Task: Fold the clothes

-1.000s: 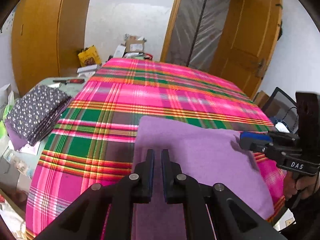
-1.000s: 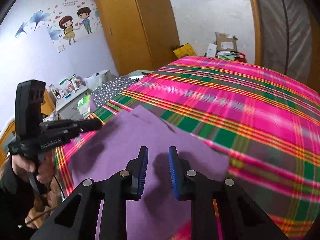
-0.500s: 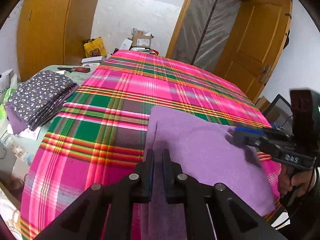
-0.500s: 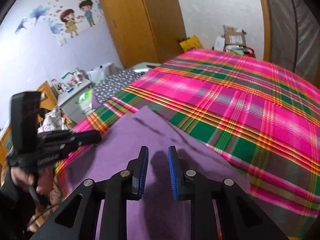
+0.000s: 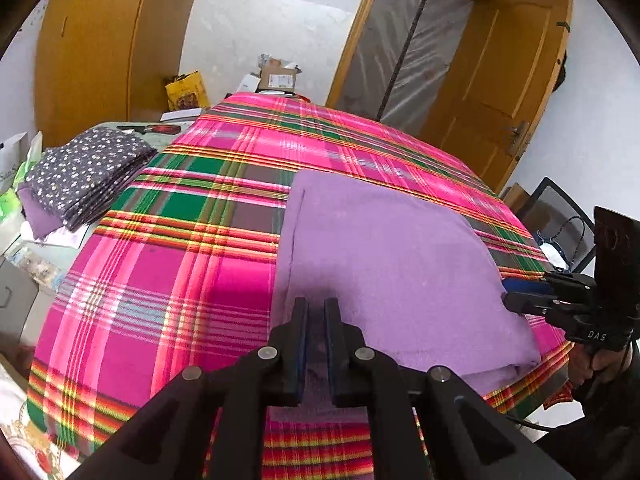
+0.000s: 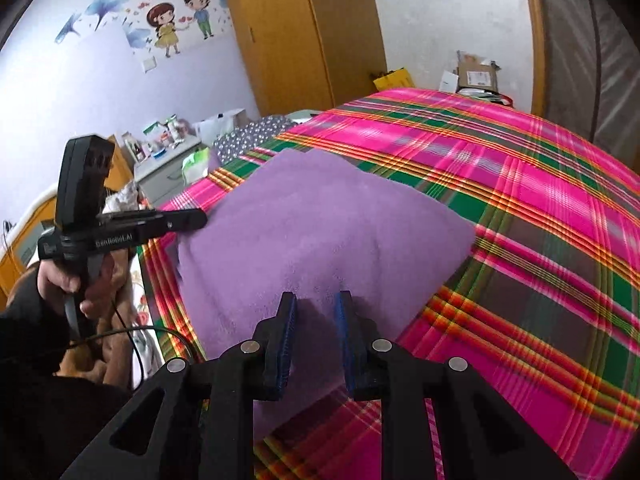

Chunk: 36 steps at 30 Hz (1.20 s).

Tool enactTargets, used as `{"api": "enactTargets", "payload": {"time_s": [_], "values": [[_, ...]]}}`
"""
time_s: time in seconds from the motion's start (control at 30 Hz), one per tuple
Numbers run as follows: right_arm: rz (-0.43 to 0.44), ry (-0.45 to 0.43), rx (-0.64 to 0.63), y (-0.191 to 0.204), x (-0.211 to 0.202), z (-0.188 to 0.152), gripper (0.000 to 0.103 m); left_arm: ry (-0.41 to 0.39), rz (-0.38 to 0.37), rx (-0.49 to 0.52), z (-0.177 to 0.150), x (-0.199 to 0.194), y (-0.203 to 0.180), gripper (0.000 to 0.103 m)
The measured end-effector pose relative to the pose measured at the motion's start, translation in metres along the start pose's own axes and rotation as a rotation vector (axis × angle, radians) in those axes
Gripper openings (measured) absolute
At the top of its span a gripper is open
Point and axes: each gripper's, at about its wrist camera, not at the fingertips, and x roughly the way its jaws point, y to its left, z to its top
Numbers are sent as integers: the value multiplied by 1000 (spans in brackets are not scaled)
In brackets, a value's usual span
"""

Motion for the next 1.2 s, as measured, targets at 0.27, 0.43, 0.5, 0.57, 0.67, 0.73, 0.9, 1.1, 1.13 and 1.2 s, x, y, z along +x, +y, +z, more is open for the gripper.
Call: {"api": "enactTargets", "payload": {"time_s": [0.27,0.43,0.5,0.57,0.67,0.73,0.9,1.1,1.13,1.2], "values": [[27,10,-54,14,-5,-10,21,3,0,26,-17,-10,-4,7],[30,7,-41,12,-5,-11,22,2,9,17,-19,-13,-3,7],[27,3,-48,14,-8,-12,22,0,11,29,-20,-15,-4,7],[32,4,-51,15,-8,-14,22,7,14,39,-21,-13,-5,7],[33,12,-43,13,-5,-16,22,13,19,26,-21,-12,-4,7],[31,5,-41,13,-6,-15,22,-3,31,36,-17,-17,-8,7],[35,-14,-58,18,-10,-12,22,-54,14,53,-5,-27,-19,7],[47,3,-81,22,-5,-16,25,15,-74,116,-11,-7,-43,7],[46,7,-88,23,-5,-18,25,31,-79,122,-13,-3,-46,7],[44,14,-103,24,-6,-20,25,55,-83,128,-18,3,-48,7]]}}
